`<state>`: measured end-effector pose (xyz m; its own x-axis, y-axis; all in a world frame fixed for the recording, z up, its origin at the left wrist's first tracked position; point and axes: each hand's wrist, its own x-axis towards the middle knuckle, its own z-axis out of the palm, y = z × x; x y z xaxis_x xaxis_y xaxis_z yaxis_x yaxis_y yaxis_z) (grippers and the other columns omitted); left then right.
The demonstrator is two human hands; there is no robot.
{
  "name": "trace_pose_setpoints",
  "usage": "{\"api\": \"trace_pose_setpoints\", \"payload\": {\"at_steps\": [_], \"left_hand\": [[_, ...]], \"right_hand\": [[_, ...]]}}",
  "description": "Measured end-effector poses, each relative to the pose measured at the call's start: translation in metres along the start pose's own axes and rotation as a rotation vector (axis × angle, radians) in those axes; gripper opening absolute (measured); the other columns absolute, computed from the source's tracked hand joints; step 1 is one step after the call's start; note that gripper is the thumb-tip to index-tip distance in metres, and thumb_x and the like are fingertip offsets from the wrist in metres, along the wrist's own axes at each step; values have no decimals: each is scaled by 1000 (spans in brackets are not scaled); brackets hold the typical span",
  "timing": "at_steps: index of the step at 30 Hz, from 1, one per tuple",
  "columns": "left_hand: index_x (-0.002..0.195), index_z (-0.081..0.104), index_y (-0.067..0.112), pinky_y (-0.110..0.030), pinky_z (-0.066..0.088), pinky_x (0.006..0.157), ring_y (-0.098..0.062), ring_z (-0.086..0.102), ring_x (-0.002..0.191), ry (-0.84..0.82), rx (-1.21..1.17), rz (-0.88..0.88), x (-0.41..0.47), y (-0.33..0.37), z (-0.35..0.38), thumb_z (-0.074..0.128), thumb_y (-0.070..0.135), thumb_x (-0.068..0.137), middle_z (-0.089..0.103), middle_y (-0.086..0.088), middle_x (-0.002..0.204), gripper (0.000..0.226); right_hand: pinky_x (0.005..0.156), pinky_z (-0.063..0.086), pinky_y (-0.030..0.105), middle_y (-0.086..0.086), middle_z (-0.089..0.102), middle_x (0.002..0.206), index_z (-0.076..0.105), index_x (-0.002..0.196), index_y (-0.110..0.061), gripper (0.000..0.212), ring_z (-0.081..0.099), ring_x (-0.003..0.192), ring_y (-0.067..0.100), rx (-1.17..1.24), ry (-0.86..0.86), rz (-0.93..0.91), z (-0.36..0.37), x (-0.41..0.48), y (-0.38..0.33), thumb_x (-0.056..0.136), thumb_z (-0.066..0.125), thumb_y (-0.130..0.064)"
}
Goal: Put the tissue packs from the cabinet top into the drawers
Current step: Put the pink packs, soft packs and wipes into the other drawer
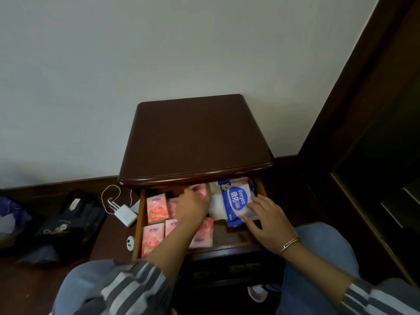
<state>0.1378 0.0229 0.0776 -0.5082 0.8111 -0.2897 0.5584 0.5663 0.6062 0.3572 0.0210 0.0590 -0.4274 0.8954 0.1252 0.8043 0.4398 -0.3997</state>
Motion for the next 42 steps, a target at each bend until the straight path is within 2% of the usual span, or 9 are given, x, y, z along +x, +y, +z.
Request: {"api": "trace_pose_setpoints", "payload": {"at_steps": [4, 10, 18, 22, 27, 30, 34, 38, 42], "left_hand": [[120, 50, 11, -37, 52, 83, -28, 59, 101, 80, 264, 70, -14, -24, -24, 58, 38, 86, 59, -10, 114, 44], [138, 40, 12, -39, 39, 103, -29, 43, 129, 149, 586, 96, -13, -38, -32, 53, 55, 89, 47, -11, 139, 66], [141, 40, 16, -43, 26, 114, -27, 31, 141, 150, 599, 232, -5, -65, -52, 29, 45, 101, 36, -8, 151, 51], [137, 42, 19, -43, 31, 110, -24, 45, 132, 46, 653, 290, -5, -80, -63, 26, 40, 102, 47, -4, 143, 44], [135, 47, 18, -37, 31, 112, -20, 40, 135, 119, 587, 482, -7, -81, -67, 32, 34, 102, 47, -3, 143, 40], [149, 29, 20, -35, 23, 117, -19, 21, 146, -52, 509, 625, -4, -72, -59, 32, 30, 103, 24, -1, 159, 48], [152, 21, 23, -43, 21, 117, -23, 19, 147, -154, 676, 584, 3, -72, -54, 25, 35, 104, 17, 0, 161, 50], [148, 30, 21, -41, 27, 113, -25, 31, 141, -89, 727, 596, -3, -80, -53, 26, 34, 103, 27, -3, 157, 47], [153, 17, 21, -39, 19, 119, -22, 15, 148, -174, 656, 593, -9, -92, -56, 25, 37, 104, 11, -1, 162, 52]], "right_hand": [[103, 33, 27, -2, 51, 134, 57, 118, -21, 40, 37, 132, 12, 13, 29, -22, -2, -1, -3, 86, 56, -45], [101, 31, 24, -3, 52, 134, 58, 116, -21, 39, 37, 132, 11, 15, 23, -12, -5, -2, -8, 86, 57, -45], [95, 35, 20, -7, 56, 127, 57, 120, -22, 36, 45, 124, 8, 77, -34, -5, -12, 4, -19, 89, 57, -41], [93, 44, 24, -2, 58, 126, 52, 128, -20, 38, 52, 116, 11, 257, -178, 19, -2, 19, -56, 91, 54, -31], [87, 48, 30, 7, 60, 124, 52, 126, -16, 39, 56, 111, 21, 273, -445, 361, 24, 38, -94, 90, 52, -31], [87, 54, 37, 11, 63, 114, 59, 112, -11, 28, 60, 102, 24, 471, -547, 527, 36, 40, -101, 90, 49, -24], [93, 53, 39, 12, 66, 112, 61, 101, -11, 16, 63, 104, 25, 800, -590, 689, 38, 43, -107, 91, 49, -16], [93, 52, 35, 6, 65, 113, 57, 116, -12, 25, 63, 105, 21, 840, -676, 676, 39, 43, -106, 92, 49, -13], [89, 52, 31, 6, 63, 117, 53, 126, -10, 32, 61, 107, 20, 921, -739, 638, 34, 40, -108, 94, 48, -11]]}}
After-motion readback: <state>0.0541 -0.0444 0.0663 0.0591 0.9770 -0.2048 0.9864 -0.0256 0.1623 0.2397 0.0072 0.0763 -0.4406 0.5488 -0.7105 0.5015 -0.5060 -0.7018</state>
